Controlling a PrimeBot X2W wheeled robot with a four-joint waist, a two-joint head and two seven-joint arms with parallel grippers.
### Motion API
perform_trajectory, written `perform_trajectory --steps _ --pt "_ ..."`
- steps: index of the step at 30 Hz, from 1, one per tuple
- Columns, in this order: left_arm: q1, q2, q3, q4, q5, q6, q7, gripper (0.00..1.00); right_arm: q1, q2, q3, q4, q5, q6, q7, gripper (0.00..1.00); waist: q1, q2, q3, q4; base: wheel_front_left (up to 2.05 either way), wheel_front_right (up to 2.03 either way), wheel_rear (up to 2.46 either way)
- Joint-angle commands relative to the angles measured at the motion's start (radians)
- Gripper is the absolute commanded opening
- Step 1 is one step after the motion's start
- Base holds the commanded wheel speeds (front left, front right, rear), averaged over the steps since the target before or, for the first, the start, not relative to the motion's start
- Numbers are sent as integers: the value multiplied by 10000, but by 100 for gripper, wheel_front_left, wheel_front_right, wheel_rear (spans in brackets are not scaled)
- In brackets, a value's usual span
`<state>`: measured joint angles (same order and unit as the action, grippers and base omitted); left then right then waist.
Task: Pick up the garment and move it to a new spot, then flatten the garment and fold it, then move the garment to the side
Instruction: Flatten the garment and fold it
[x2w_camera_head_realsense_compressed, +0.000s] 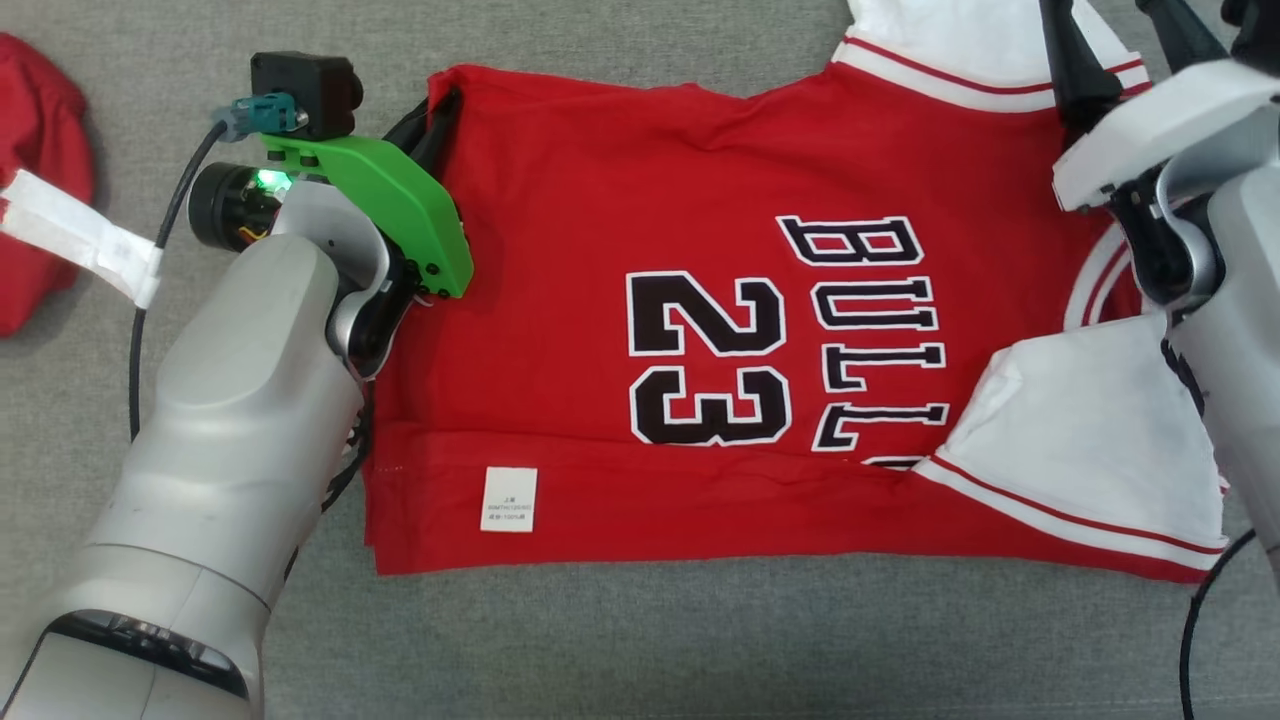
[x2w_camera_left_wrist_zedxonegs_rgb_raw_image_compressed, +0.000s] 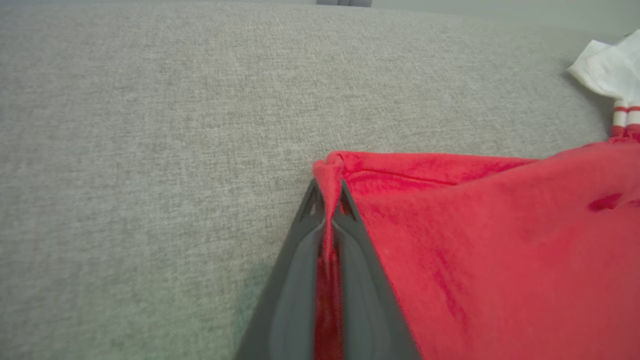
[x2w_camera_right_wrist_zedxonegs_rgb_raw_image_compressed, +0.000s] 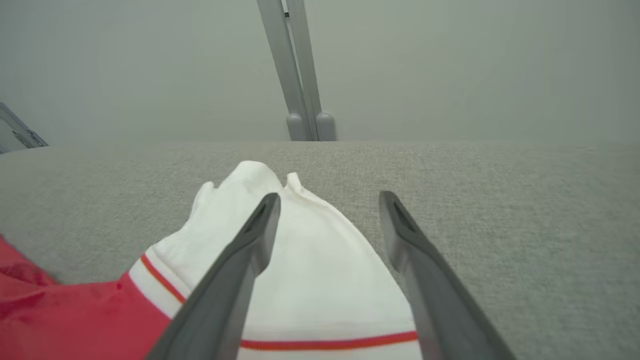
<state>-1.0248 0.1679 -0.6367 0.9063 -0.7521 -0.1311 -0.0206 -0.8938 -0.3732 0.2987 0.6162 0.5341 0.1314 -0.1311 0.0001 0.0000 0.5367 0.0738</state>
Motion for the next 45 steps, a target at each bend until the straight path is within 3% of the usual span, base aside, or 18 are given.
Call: perform_trajectory --steps 1,14,16,17,24,33,38,45 --pt "-80 -40 -141 87 -125 9 -48 0 -491 -75 231 451 89 -15 228 100 -1 0 295 399 0 0 0" --pt "-399 -191 -1045 413 -920 32 -492 0 -3216 -46 2197 3623 654 -15 1974 100 -1 0 591 796 0 0 0" --pt "-429 -166 -1158 485 -1037 48 -537 0 -3401 -74 2481 3844 751 -15 2194 42 -1 0 593 781 0 0 0" --pt "-442 -157 -1221 520 -1091 52 -563 0 -3477 -72 2632 3920 838 -15 2311 0 -1 0 593 773 0 0 0" --pt "-524 71 -1393 645 -1440 51 -1107 0 -3688 -449 3177 3703 1331 -16 1379 0 -1 0 471 708 0 0 0" --pt "-124 594 -1355 489 -1352 28 -2134 0 -2139 -1215 3246 2411 2499 -18 -999 0 -1 0 -318 290 0 0 0" --pt "283 1050 -1333 -109 -1063 257 -2359 0 -912 -1655 2911 961 2819 -18 -1337 0 -1 0 -699 -25 0 0 0" --pt "1462 1870 -1086 -1940 -702 1022 -2451 0 1494 -1754 1268 -1763 2095 -18 -1345 0 -1 0 -1119 -356 0 0 0"
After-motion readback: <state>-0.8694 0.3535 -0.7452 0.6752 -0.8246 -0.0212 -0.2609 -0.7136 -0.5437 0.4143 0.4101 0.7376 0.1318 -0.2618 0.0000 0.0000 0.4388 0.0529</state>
